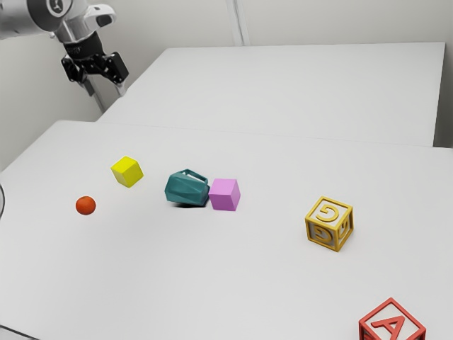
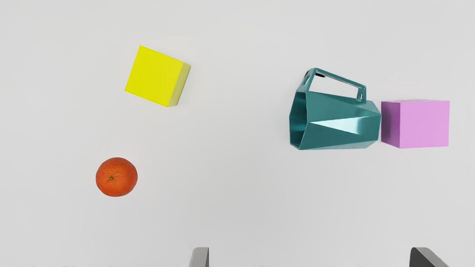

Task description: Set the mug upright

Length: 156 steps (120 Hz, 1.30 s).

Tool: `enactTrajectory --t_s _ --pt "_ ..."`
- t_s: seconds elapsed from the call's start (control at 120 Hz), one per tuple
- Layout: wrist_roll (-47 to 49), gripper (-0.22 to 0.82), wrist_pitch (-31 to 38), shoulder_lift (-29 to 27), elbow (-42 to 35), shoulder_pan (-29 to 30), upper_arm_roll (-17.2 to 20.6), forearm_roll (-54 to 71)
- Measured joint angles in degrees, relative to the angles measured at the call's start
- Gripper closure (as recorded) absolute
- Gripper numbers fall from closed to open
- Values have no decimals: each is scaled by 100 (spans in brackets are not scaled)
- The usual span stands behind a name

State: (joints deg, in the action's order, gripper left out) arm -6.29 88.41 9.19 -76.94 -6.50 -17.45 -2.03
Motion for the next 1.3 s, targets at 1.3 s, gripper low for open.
enactTrajectory --t_s 1.3 --pt "-3029 2 1296 1918 -2600 854 -245 -6584"
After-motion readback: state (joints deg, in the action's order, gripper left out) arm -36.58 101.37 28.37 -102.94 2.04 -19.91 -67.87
